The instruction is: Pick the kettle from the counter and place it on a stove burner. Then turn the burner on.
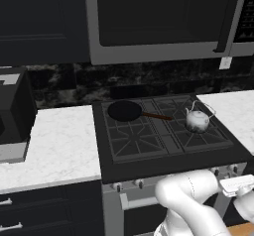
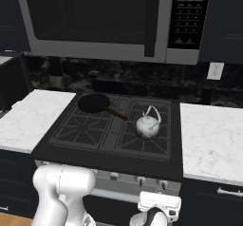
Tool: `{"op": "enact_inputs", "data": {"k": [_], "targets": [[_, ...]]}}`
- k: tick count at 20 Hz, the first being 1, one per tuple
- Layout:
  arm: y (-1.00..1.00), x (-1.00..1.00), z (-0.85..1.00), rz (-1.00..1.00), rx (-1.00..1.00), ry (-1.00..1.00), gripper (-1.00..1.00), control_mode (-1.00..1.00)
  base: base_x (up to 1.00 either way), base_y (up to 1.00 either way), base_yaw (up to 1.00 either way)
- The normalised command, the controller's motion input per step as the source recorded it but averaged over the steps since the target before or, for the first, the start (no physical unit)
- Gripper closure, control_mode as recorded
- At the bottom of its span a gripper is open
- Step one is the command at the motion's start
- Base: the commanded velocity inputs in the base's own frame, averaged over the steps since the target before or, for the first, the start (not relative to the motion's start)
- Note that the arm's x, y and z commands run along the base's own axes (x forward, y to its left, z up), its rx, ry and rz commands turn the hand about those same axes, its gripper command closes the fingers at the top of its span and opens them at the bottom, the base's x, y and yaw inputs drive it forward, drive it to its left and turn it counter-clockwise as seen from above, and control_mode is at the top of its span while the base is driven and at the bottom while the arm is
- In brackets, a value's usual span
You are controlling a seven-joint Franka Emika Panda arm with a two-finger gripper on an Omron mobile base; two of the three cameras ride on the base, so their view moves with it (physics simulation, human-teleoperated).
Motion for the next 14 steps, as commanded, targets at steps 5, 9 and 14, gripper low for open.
{"op": "enact_inputs", "data": {"k": [5, 9, 14], "targets": [[-0.71, 0.0, 1.0, 0.0, 0.0, -0.1, 1.0, -1.0, 0.0, 0.0, 0.0], [-0.64, 0.0, 1.0, 0.0, 0.0, -0.11, 1.0, -1.0, 0.0, 0.0, 0.0], [-0.59, 0.0, 1.0, 0.0, 0.0, -0.14, 1.0, -1.0, 0.0, 0.0, 0.0]]}}
